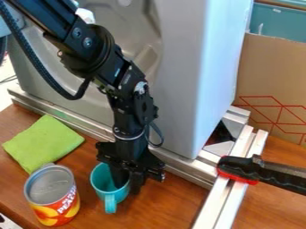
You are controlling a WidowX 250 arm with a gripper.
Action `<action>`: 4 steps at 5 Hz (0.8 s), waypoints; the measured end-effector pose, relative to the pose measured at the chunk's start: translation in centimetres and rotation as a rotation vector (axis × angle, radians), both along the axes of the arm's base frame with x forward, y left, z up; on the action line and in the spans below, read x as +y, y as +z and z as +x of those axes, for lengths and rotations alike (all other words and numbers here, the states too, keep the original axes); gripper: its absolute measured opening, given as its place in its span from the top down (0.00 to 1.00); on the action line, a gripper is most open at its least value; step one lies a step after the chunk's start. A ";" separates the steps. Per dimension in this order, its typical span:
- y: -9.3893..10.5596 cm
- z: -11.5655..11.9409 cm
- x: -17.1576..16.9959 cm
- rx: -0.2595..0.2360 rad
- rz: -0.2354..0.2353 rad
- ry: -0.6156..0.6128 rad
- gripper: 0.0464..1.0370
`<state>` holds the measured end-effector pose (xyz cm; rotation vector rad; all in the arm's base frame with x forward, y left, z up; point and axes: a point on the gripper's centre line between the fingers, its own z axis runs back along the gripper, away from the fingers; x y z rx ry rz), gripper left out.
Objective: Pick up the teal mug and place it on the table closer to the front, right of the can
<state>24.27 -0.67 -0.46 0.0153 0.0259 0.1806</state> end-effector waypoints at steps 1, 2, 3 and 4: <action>0.1 -0.8 0.4 0.047 0.028 -0.001 0.88; 2.5 -1.2 0.7 0.036 0.136 -0.031 0.96; 5.8 -1.8 0.3 -0.021 0.154 -0.078 0.96; 8.4 -3.0 -1.1 -0.060 0.092 -0.119 0.96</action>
